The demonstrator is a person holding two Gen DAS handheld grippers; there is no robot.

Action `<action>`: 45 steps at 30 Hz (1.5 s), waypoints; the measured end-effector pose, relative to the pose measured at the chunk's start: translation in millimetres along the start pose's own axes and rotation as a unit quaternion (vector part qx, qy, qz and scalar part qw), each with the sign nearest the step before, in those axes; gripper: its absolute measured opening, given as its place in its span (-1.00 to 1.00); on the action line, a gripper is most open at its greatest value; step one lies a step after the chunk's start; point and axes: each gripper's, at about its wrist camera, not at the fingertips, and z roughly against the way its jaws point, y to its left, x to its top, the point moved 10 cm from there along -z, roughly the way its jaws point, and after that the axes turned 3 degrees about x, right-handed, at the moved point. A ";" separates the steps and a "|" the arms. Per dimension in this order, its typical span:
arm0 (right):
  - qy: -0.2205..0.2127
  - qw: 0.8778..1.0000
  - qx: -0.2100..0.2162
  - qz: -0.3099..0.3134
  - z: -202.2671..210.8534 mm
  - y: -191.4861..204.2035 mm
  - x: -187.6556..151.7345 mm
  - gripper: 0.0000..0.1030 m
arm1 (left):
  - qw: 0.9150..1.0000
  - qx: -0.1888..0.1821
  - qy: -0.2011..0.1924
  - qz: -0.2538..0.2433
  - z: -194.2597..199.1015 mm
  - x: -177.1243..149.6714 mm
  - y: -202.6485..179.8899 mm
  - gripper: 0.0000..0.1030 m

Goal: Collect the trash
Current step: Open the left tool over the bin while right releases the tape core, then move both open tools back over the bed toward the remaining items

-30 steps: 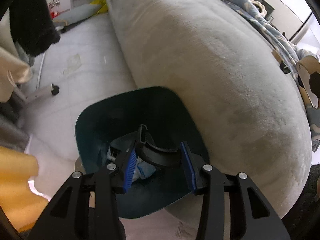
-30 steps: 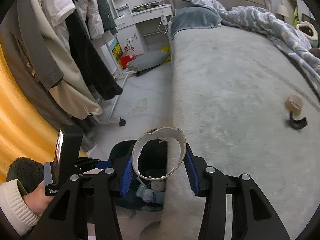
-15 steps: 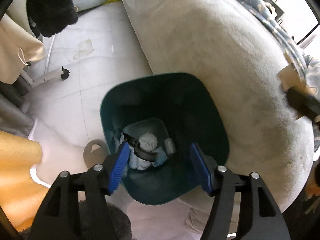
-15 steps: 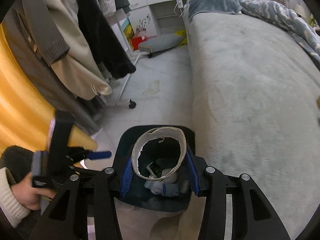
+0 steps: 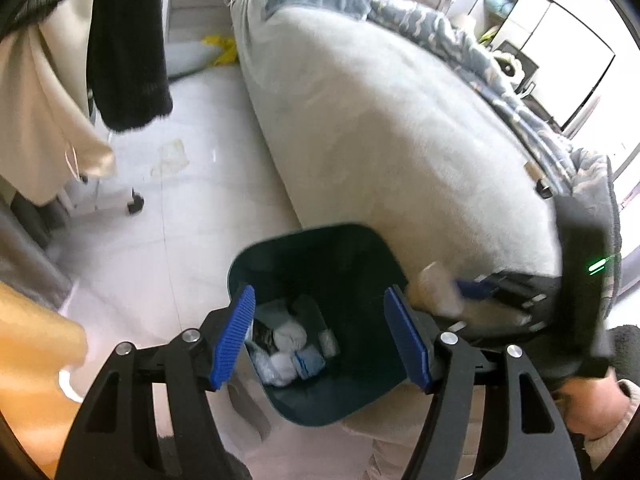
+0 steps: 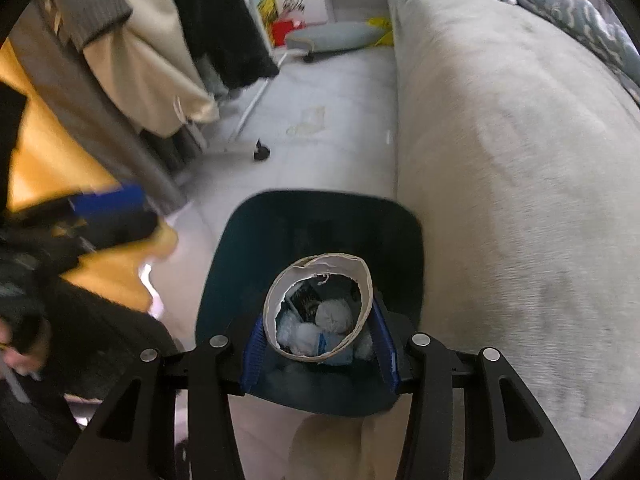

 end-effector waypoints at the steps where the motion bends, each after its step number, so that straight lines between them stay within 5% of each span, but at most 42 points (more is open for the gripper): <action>1: 0.008 1.000 -0.001 0.006 -6.6 2.2 -3.0 -0.08 | 1.000 -0.001 -0.006 -0.003 3.2 3.3 -1.3 0.35; 16: 0.058 0.998 -0.005 0.013 -53.6 8.2 -20.0 -0.04 | 0.995 0.009 -0.089 -0.036 50.8 38.6 -15.0 0.16; 18: 0.057 0.998 -0.001 0.013 -51.4 10.3 -19.4 0.20 | 0.994 0.008 -0.098 -0.039 56.0 43.0 -16.5 0.16; 27: 0.010 1.000 0.003 0.006 -22.4 13.0 -1.0 0.57 | 0.989 0.026 -0.134 -0.060 72.8 67.0 -26.4 0.16; 36: -0.065 0.998 -0.001 -0.009 36.6 4.4 17.4 0.89 | 0.984 0.021 -0.168 -0.056 87.7 84.5 -42.5 0.45; 40: -0.098 0.995 -0.018 -0.009 66.1 -7.2 22.8 0.92 | 0.982 0.018 -0.180 -0.046 91.5 94.2 -52.3 0.74; 45: -0.133 0.990 -0.043 -0.029 101.0 -34.1 26.3 0.93 | 0.985 0.009 -0.171 -0.035 86.4 99.6 -64.9 0.86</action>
